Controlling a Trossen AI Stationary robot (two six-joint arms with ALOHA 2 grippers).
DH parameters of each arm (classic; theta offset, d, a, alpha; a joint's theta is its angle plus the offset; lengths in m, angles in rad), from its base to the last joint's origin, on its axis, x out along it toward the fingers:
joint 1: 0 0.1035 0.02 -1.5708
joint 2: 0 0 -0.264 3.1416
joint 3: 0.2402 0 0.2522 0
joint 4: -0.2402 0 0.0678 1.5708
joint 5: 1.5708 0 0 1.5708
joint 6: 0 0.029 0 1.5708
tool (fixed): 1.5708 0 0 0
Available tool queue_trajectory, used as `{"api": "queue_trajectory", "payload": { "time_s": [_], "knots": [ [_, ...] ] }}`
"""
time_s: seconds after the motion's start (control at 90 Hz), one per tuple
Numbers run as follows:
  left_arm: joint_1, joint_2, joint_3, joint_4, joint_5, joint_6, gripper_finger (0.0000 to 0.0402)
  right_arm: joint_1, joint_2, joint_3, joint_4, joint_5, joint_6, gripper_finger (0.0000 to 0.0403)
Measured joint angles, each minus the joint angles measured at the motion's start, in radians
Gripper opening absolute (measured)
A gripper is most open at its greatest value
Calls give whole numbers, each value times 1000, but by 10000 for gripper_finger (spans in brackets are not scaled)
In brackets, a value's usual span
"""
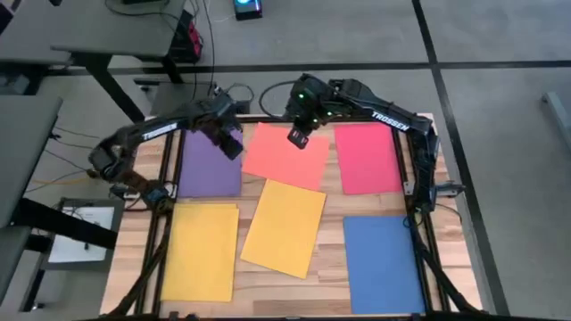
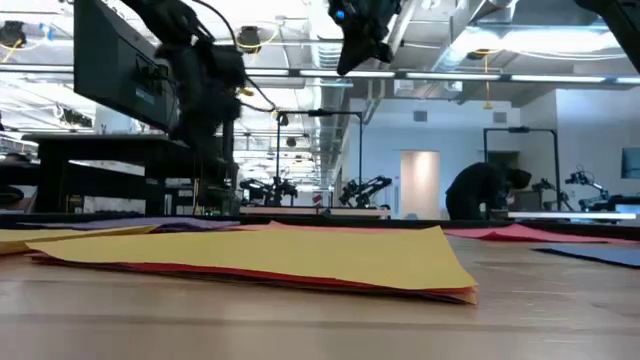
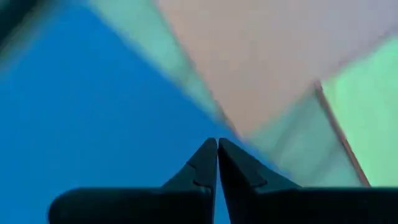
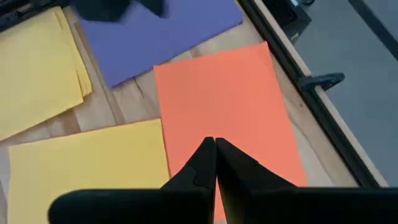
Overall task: Organize paper
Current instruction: Stack the purple paper on top of the other purple paper
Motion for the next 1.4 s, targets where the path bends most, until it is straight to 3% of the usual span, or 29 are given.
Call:
{"api": "queue_trajectory", "payload": {
  "time_s": [0.222, 0.433, 0.622, 0.767, 0.933, 1.4],
  "knots": [
    [-115, -210, -208, -112, 5, -312, 0, 6, 0, 0, -1, 2, -15, 0],
    [-324, -426, -419, -84, 4, -682, 0, 7, 0, 0, 4, 4, -72, 0],
    [-457, -493, -551, -18, -47, -923, 0, 7, 0, 0, 11, 4, -97, 0],
    [-474, -479, -624, 50, -41, -992, 0, 12, 0, 0, 36, 4, -99, 0],
    [-471, -464, -657, 117, -100, -1012, 0, 22, 0, 0, 43, 4, -102, 0],
    [-434, -391, -717, 211, -116, -944, 0, 40, 0, 0, 48, 4, -95, 0]
  ]
}}
